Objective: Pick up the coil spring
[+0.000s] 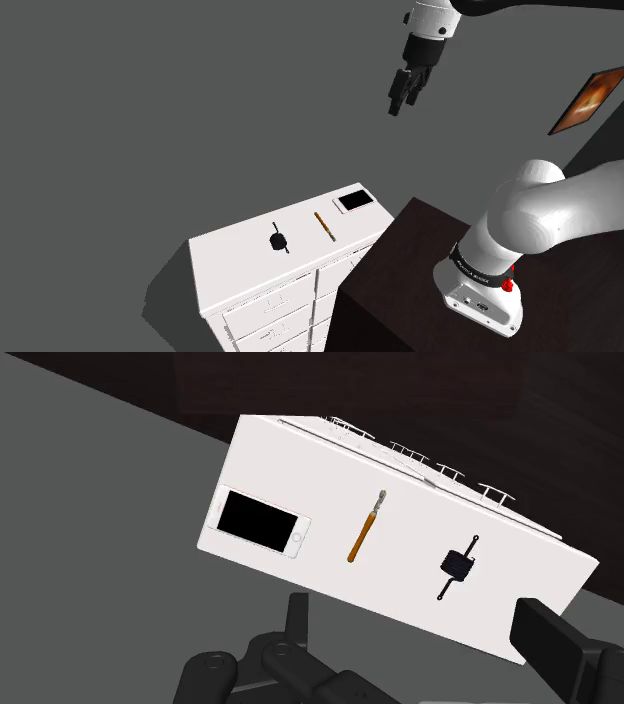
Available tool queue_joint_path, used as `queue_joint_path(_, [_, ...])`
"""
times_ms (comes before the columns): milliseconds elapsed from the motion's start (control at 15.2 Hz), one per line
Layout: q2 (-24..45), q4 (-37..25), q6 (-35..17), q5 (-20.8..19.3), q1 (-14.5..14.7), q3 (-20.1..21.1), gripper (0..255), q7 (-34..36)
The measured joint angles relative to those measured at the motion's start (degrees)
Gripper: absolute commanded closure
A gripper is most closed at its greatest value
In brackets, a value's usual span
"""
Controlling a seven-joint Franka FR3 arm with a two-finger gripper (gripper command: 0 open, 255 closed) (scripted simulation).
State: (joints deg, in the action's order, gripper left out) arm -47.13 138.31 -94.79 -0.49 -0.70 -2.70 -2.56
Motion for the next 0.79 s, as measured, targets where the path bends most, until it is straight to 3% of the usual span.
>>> queue_joint_path(264, [1.89, 1.73, -3.3, 0.71, 0.66, 1.1, 0, 0.89])
queue_joint_path(792, [11.79, 7.54, -18.03, 2.96, 3.09, 5.01, 0, 3.86])
